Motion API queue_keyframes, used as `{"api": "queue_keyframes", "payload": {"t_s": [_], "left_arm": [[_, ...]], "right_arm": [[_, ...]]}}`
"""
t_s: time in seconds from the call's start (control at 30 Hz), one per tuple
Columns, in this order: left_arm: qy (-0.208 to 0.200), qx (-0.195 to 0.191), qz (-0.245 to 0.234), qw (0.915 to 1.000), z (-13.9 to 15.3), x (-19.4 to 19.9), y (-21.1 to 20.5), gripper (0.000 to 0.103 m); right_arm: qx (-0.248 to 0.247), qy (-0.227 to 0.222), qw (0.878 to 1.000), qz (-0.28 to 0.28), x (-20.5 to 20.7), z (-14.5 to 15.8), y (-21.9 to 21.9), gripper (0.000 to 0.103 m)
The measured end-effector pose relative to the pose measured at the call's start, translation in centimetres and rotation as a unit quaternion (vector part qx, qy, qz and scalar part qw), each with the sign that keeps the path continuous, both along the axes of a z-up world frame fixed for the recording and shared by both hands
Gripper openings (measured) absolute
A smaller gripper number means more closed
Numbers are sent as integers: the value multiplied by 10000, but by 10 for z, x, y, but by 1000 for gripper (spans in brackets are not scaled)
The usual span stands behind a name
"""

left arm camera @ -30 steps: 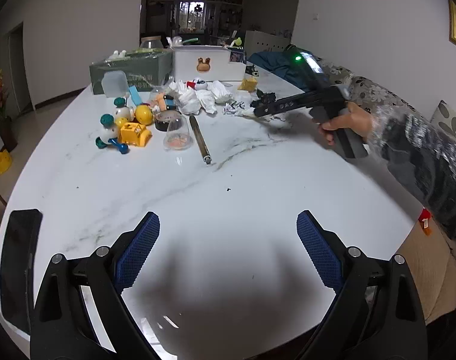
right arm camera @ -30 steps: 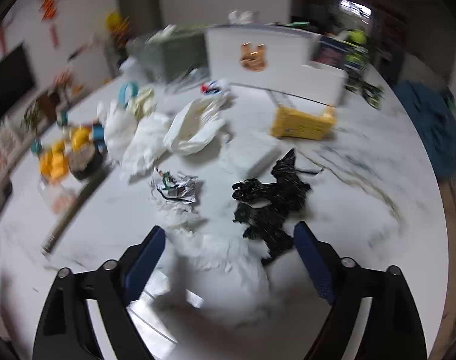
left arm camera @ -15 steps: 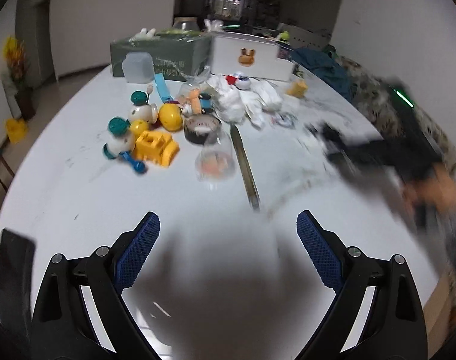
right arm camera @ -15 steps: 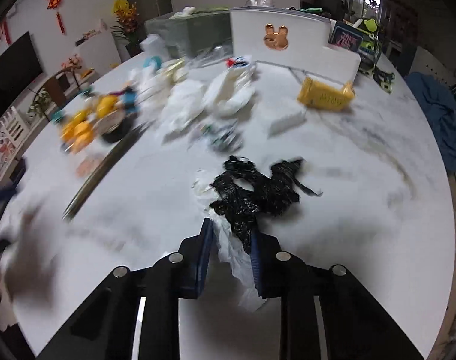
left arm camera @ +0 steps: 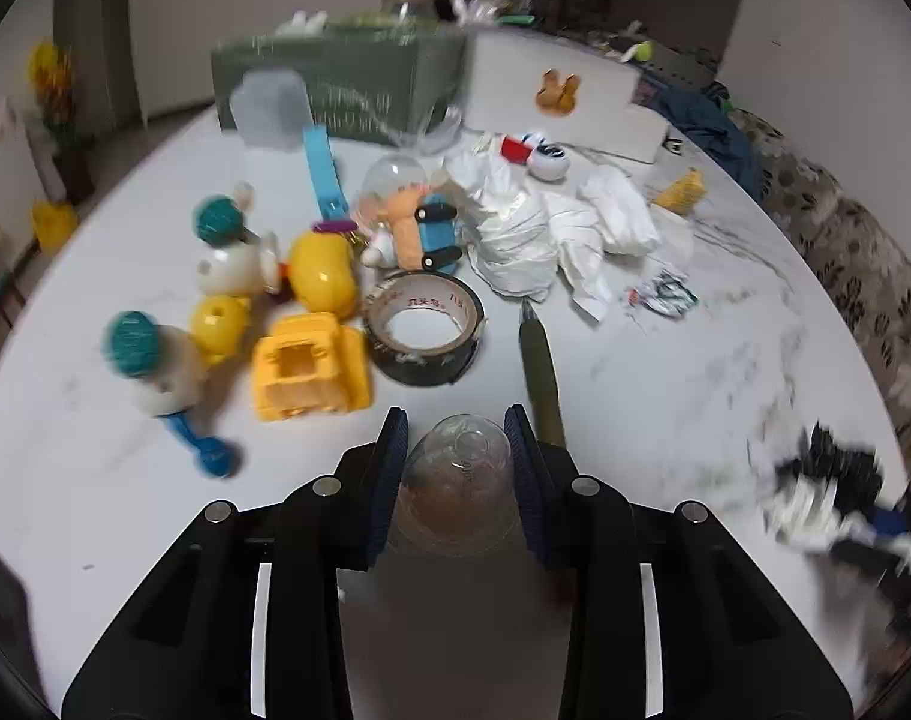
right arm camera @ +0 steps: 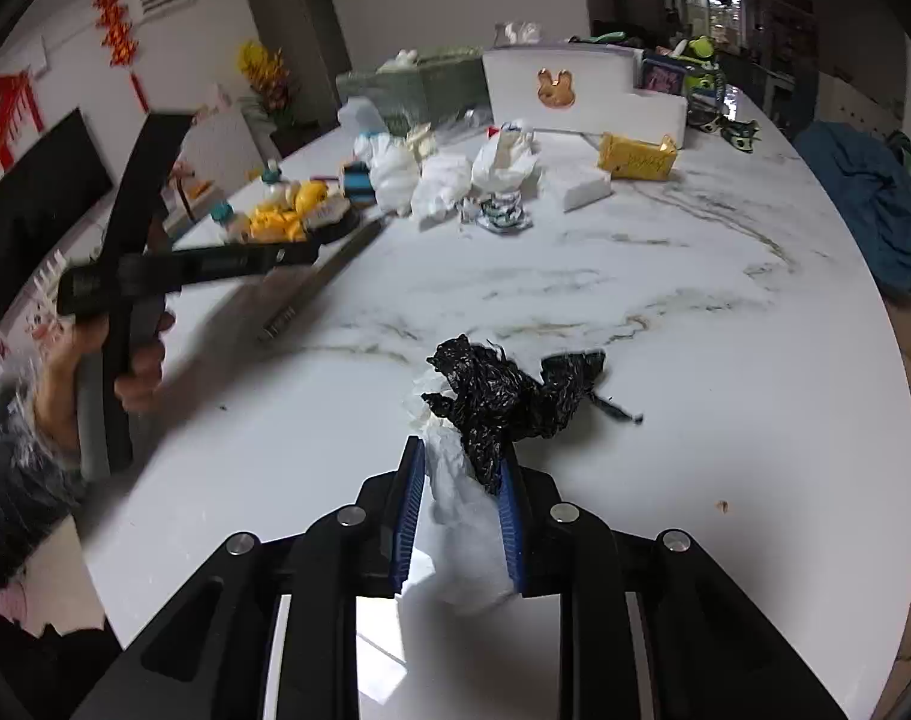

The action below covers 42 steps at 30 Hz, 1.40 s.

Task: Collect trash
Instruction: 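Drop the clear cup and black bag into the cardboard box, return to table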

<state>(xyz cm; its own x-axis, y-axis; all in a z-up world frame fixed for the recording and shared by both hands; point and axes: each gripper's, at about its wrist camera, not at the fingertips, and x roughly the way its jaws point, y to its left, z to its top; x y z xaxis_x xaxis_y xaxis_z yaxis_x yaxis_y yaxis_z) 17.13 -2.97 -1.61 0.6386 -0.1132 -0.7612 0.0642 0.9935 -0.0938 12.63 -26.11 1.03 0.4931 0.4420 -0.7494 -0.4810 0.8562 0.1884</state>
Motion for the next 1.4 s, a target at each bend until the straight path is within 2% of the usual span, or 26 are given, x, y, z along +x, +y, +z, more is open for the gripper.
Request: {"api": "queue_keyframes", "payload": {"t_s": [0.07, 0.17, 0.3, 0.4, 0.5, 0.6, 0.7, 0.83, 0.9, 0.93, 0.97, 1.0, 1.03, 1.07, 1.1, 1.17, 1.23, 1.33, 1.4], "left_arm": [[-257, 140, -164, 9994, 11, -22, -2, 33], [-755, 33, -514, 9958, 41, -79, 1, 33], [-1132, 73, -1000, 9885, 68, -153, -2, 33], [-1277, 163, -1296, 9832, 74, -205, -4, 34], [-1286, 289, -1581, 9786, 67, -252, -7, 34], [-994, 351, -1873, 9766, 45, -290, -7, 34], [-578, 308, -2205, 9732, 15, -319, -3, 34], [64, 322, -2600, 9650, -33, -334, -4, 34], [468, 464, -2740, 9595, -67, -331, -7, 34], [652, 523, -2775, 9571, -82, -328, -9, 39], [900, 525, -2856, 9527, -99, -323, -11, 43], [1168, 553, -2876, 9490, -119, -316, -13, 57], [1403, 576, -2876, 9457, -137, -311, -14, 72], [1586, 583, -2879, 9426, -153, -306, -15, 73], [1749, 678, -2815, 9411, -167, -301, -16, 73], [2069, 783, -2768, 9351, -188, -294, -16, 73], [2028, 831, -2677, 9383, -187, -293, -13, 73], [1855, 705, -2674, 9429, -169, -294, -8, 73], [1681, 621, -2636, 9478, -148, -299, -1, 73]], "right_arm": [[127, -86, 9999, 4, -8, 9, 2, 23], [347, -203, 9991, 102, -27, 25, 10, 23], [424, -422, 9978, 270, -61, 46, 22, 23], [563, -496, 9963, 419, -97, 58, 28, 23], [751, -418, 9938, 701, -140, 65, 33, 23], [862, -98, 9916, 960, -185, 57, 36, 23], [890, 476, 9872, 1234, -230, 32, 43, 23], [696, 1323, 9796, 1341, -257, -24, 53, 23], [537, 1731, 9750, 1284, -256, -68, 62, 23], [432, 1868, 9735, 1244, -253, -89, 65, 23], [350, 2128, 9693, 1179, -245, -120, 69, 31], [260, 2327, 9657, 1124, -238, -144, 73, 41], [103, 2543, 9612, 1066, -229, -169, 77, 68], [-151, 2806, 9542, 1024, -221, -199, 82, 78], [-361, 2936, 9499, 1007, -218, -218, 86, 75], [-419, 3127, 9446, 905, -213, -237, 84, 75], [-239, 3205, 9435, 806, -213, -235, 78, 75], [-138, 2883, 9541, 802, -219, -197, 65, 75], [124, 2458, 9642, 984, -229, -144, 58, 75]]}}
